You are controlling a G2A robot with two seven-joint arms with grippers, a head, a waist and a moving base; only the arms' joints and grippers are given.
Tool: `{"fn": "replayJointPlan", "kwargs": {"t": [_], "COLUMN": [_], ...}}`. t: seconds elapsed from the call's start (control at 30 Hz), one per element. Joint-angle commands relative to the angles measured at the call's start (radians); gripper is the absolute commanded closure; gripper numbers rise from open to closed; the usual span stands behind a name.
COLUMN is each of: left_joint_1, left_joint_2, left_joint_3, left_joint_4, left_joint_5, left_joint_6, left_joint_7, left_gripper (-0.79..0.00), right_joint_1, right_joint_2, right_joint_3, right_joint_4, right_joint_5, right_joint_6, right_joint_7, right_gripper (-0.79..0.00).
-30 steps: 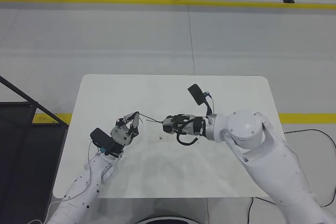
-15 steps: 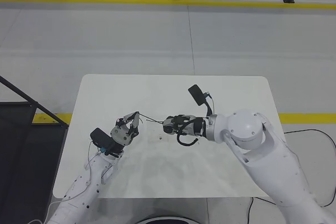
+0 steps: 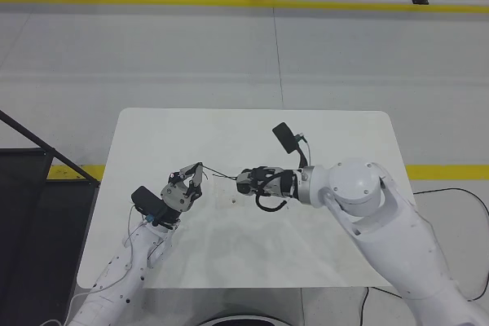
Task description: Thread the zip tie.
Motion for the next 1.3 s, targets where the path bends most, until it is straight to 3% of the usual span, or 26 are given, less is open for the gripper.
{"fn": "replayJointPlan", "kwargs": {"t": [0.0,0.77,1.27], "left_joint_1": [0.000,0.000,0.000], "left_joint_2": [0.000,0.000,0.000], "left_joint_3": [0.000,0.000,0.000], "left_joint_4": [0.000,0.000,0.000], "left_joint_5": [0.000,0.000,0.000], "left_joint_6": [0.000,0.000,0.000], "left_joint_7": [0.000,0.000,0.000], "left_gripper": [0.000,0.000,0.000], "right_joint_1": [0.002,0.014,-0.008], "right_joint_2": [0.000,-0.006,-0.011], "right_joint_3": [-0.002,-0.011,0.007], "right_joint_4": [0.001,0.010,0.017], "right_joint_5": [-0.001,0.025,0.088], "right_joint_6": [0.001,-0.006,-0.097], "right_joint_7": [0.000,-0.014,-0.021], "right_gripper": [0.000,0.000,0.000]}}
